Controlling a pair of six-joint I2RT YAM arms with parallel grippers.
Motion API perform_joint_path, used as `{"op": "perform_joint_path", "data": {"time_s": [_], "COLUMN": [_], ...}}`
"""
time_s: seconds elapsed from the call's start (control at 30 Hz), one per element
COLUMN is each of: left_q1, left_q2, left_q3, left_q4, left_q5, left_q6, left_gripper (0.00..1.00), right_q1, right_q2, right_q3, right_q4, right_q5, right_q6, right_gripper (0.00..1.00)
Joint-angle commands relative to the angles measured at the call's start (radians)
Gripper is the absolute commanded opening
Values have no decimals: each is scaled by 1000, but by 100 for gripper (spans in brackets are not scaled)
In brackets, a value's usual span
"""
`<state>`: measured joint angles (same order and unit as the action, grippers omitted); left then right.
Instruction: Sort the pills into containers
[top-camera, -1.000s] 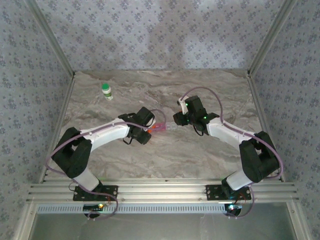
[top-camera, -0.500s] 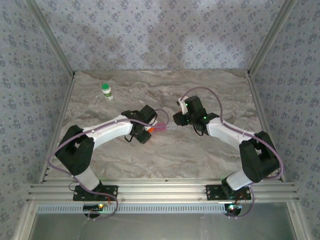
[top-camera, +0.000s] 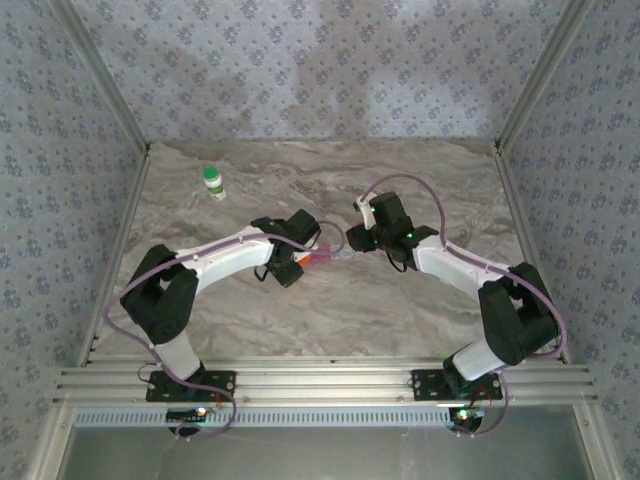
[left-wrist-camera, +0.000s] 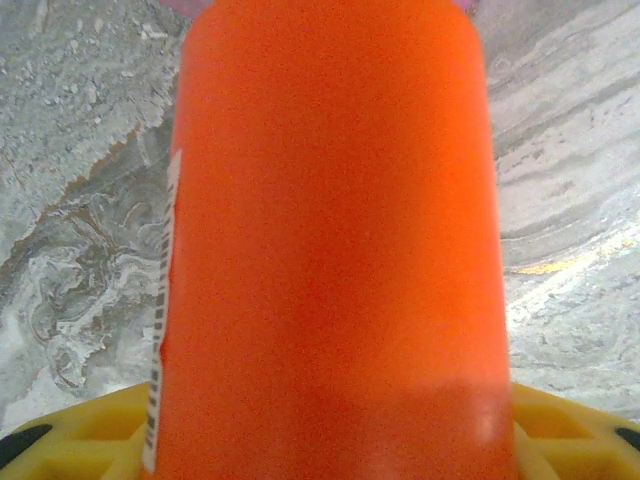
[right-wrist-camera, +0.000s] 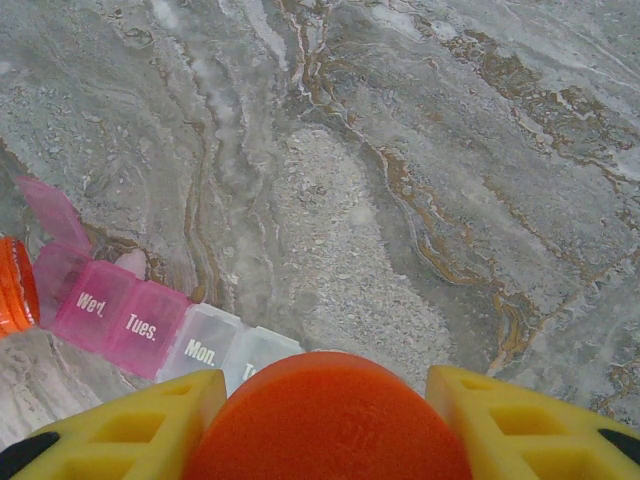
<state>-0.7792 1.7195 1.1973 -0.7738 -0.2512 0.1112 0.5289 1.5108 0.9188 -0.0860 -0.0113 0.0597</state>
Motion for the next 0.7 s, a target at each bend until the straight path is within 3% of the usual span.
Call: {"op": "perform_joint_path", "data": {"time_s": [0.0,0.67], "left_q1": [-4,24], "left_q2": [15,99], "left_q3": [32,170], "left_q4": [-53,-183], "left_q5": [-22,-42], "left_q6": [30,114], "left_gripper": [0,0], "right_q1": [9,19], "right_q2": [8,23], "right_q3": [22,32], "right_q4": [-18,-26], "right_q5": [8,0], "right_q6": [-14,-17], "right_gripper": [0,0]}}
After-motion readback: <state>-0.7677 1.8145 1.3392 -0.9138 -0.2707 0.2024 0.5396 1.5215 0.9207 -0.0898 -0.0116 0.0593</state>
